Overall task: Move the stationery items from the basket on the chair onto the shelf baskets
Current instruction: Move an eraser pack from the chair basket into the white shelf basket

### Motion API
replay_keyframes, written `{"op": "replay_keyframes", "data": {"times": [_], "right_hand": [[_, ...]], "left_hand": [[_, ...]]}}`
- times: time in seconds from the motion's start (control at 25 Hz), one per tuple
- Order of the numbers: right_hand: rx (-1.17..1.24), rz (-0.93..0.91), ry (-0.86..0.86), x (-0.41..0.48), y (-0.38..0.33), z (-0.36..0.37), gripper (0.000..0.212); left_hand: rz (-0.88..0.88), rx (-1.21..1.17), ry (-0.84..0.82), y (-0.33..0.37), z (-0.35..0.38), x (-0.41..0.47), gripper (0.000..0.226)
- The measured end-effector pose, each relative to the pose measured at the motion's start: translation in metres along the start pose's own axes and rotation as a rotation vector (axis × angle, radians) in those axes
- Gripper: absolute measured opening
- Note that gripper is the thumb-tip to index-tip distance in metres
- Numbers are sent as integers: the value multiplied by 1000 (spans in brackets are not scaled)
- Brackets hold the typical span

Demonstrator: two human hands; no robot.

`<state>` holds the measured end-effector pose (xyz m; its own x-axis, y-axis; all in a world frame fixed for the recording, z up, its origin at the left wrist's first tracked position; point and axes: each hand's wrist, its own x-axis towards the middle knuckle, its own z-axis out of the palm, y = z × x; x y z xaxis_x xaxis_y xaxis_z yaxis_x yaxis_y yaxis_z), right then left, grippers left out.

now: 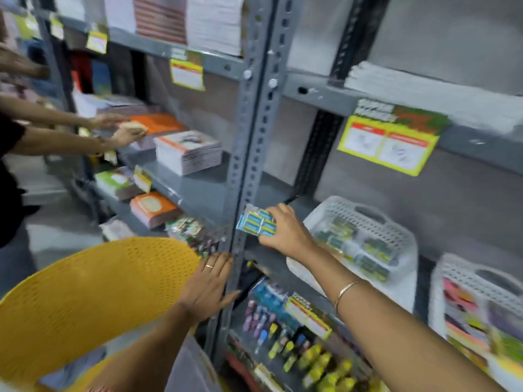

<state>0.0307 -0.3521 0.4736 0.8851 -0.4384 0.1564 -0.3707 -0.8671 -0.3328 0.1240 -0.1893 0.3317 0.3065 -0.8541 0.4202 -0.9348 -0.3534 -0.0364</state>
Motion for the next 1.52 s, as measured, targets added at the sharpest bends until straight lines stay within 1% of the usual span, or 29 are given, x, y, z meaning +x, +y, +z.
{"op": "replay_keyframes", "data": {"times": [0.08, 0.2, 0.36, 0.44, 0.52, 0.64, 0.72, 0.84, 0.88, 1.0, 1.08, 1.28, 1.52], "right_hand": [[-38, 26, 22, -5, 21, -21, 53], [-55, 161, 60, -16, 63, -45, 56], [-89, 372, 37, -37, 129, -57, 71], [-108, 485, -7, -49, 161, -54, 63], [-133, 574, -74, -57, 189, -48, 60], [-164, 673, -145, -59, 237, -29, 69], [-180, 697, -183, -61, 234, -31, 72], [-193, 752, -260, -56, 231, -30, 61], [-198, 759, -282, -53, 232, -29, 64], [-219, 753, -351, -47, 234, -23, 84], [-249, 721, -367, -46, 236, -23, 84], [-265, 659, -392, -46, 243, -25, 77], [-265, 634, -371, -49, 245, -21, 80]], "left_hand": [[105, -29, 36, 22, 5, 25, 70], [206, -72, 7, 48, 17, 56, 73], [186, -103, -232, 53, 30, 80, 88], [176, -100, -332, 50, 36, 87, 93], [174, -100, -365, 48, 41, 93, 95], [178, -100, -356, 46, 47, 98, 98], [172, -92, -338, 45, 49, 99, 99], [164, -93, -281, 45, 51, 98, 99], [174, -97, -263, 45, 51, 98, 99], [191, -84, -240, 45, 51, 98, 98], [195, -67, -237, 46, 50, 98, 98], [199, -50, -246, 46, 51, 98, 100], [199, -43, -252, 46, 52, 99, 103]]}}
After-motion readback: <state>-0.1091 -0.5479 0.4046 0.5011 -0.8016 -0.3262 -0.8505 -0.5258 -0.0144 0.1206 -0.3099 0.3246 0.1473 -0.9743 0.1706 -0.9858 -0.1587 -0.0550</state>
